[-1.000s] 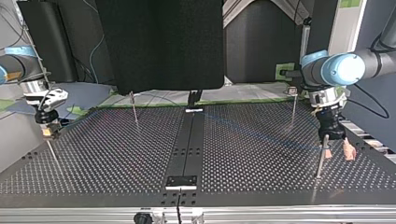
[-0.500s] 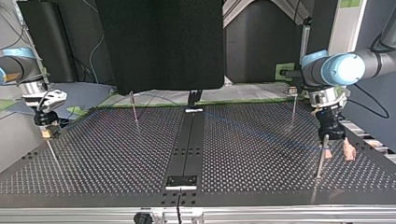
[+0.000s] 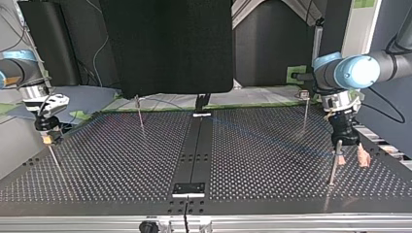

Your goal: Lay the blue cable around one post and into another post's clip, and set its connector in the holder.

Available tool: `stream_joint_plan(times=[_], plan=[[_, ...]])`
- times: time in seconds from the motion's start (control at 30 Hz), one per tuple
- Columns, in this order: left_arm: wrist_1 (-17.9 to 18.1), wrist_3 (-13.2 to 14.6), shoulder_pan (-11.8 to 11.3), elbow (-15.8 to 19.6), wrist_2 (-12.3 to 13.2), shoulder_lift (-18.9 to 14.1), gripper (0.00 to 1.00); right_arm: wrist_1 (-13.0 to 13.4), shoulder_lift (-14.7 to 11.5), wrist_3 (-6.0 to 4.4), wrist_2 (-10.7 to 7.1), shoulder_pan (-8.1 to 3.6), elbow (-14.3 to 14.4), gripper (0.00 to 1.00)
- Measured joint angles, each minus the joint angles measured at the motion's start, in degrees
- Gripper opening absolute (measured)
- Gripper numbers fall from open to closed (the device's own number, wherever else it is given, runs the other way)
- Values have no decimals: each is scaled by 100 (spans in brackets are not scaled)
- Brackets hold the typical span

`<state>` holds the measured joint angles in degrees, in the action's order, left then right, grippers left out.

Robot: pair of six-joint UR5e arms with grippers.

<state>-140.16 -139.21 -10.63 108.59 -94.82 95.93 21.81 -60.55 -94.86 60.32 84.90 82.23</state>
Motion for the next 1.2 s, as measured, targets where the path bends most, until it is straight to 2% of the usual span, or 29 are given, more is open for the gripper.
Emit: stream_joint_plan(times=[0.67,1.2], plan=[[1,0,0,-1,1,-1,100,208,36,-8,3,25,4,0],[-2,0,1,-1,2,-10,100,255,52,-12,-2,19,0,0]])
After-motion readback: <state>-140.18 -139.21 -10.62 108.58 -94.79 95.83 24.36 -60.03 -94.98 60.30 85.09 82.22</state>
